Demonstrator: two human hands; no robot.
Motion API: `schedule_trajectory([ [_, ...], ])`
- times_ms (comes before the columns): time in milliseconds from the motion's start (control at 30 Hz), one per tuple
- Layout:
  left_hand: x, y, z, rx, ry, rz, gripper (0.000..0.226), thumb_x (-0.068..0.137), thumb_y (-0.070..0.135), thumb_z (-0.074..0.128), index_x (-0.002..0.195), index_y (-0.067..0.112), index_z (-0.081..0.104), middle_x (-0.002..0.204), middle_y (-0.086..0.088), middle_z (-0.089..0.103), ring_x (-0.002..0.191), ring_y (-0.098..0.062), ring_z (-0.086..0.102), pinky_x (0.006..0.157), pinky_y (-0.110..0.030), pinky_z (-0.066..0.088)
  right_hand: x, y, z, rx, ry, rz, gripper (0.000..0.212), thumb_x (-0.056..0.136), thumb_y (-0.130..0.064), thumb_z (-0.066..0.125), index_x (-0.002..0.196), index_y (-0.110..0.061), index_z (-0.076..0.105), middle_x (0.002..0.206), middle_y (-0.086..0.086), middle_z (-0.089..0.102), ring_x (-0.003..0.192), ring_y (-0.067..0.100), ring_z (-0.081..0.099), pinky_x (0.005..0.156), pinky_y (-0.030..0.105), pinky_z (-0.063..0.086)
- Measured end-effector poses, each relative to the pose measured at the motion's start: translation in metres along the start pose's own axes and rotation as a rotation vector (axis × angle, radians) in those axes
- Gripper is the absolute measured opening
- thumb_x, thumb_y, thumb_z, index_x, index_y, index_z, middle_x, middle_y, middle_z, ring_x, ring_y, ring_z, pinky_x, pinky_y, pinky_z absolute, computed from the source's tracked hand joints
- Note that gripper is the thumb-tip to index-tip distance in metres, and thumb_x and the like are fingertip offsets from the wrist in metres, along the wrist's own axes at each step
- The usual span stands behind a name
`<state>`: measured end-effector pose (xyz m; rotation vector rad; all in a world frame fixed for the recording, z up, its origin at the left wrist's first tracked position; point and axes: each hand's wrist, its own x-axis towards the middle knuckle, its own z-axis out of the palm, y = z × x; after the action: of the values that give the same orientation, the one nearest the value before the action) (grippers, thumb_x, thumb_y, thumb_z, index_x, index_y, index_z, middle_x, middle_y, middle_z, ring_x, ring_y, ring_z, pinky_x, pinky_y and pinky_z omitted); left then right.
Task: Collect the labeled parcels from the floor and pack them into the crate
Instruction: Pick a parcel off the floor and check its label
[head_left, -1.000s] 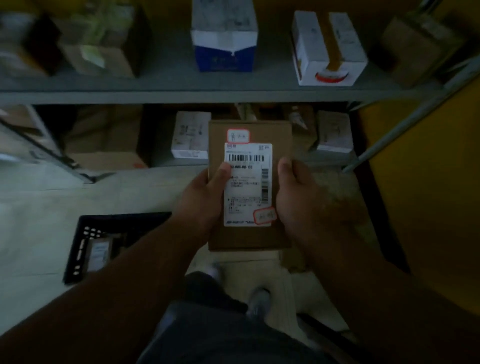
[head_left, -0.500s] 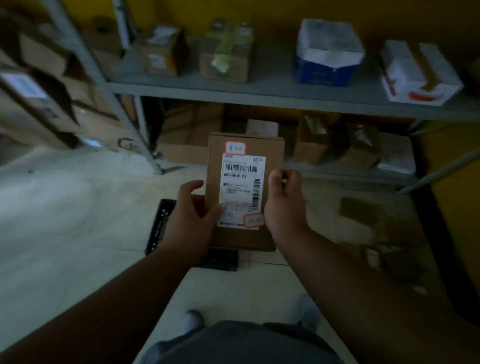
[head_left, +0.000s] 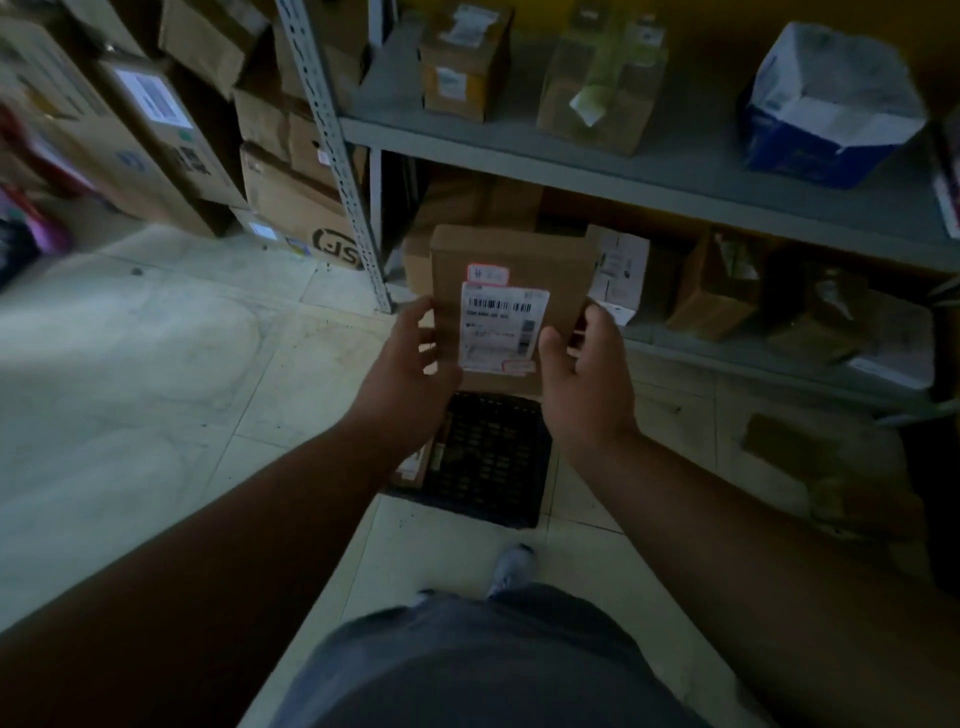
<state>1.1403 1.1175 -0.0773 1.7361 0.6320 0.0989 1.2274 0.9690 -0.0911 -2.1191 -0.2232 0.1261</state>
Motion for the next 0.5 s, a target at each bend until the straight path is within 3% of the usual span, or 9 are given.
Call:
schedule_trajectory([
  [100,0.023,-0.006,0.006,-0.06,0.018,-0.028,0.039,0.094,0.036,0.05,0.12,0.06,0.034,0.115,0.02,0.06,0.108,-0.009,0.063,0.089,-0.045,0.056,0.022,0.008,0.013,0.061,-0.009,0.004,0.045,0.097,-0.039,0.054,0.136,-0.023,0.038,0.124,-0.01,0.056,0.111,0.005,0.056,0.084,0.02,0.048],
  [233,0.075,-0.048,0.021,-0.041,-0.048,-0.068,0.033,0.092,0.053,0.039,0.125,0.056,0.035,0.12,0.009,0.065,0.105,-0.011,0.067,0.09,-0.047,0.055,0.054,0.05,0.052,0.072,-0.013,0.123,0.051,0.095,-0.043,0.054,0.141,-0.023,0.04,0.136,-0.003,0.055,0.123,0.011,0.054,0.099,0.037,0.051],
  [300,0.114,-0.088,0.03,-0.011,-0.086,-0.114,0.034,0.089,0.057,0.038,0.123,0.06,0.039,0.113,0.011,0.069,0.101,-0.011,0.069,0.088,-0.047,0.057,0.067,0.088,0.083,0.06,0.004,0.2,0.049,0.095,-0.043,0.053,0.14,-0.025,0.044,0.133,-0.004,0.056,0.119,0.009,0.056,0.094,0.031,0.052],
  [400,0.183,-0.167,0.05,0.014,-0.144,-0.168,0.038,0.087,0.057,0.04,0.124,0.056,0.044,0.113,0.003,0.07,0.101,-0.02,0.069,0.089,-0.053,0.055,0.088,0.158,0.146,0.093,0.012,0.296,0.022,0.097,-0.04,0.054,0.118,-0.036,0.055,0.114,-0.014,0.064,0.101,-0.002,0.063,0.069,0.004,0.047],
  [467,0.221,-0.233,0.071,0.017,-0.183,-0.236,0.043,0.085,0.058,0.04,0.127,0.047,0.044,0.118,-0.003,0.068,0.105,-0.026,0.067,0.091,-0.056,0.052,0.096,0.217,0.191,0.111,-0.004,0.359,0.015,0.098,-0.037,0.053,0.112,-0.036,0.057,0.105,-0.016,0.066,0.093,-0.004,0.066,0.063,0.003,0.048],
  [500,0.234,-0.267,0.082,0.025,-0.207,-0.266,0.042,0.086,0.059,0.039,0.126,0.046,0.045,0.122,-0.002,0.065,0.109,-0.025,0.065,0.093,-0.056,0.051,0.096,0.25,0.215,0.085,-0.009,0.392,0.024,0.098,-0.038,0.052,0.12,-0.029,0.056,0.111,-0.011,0.066,0.097,0.001,0.067,0.068,0.009,0.053],
])
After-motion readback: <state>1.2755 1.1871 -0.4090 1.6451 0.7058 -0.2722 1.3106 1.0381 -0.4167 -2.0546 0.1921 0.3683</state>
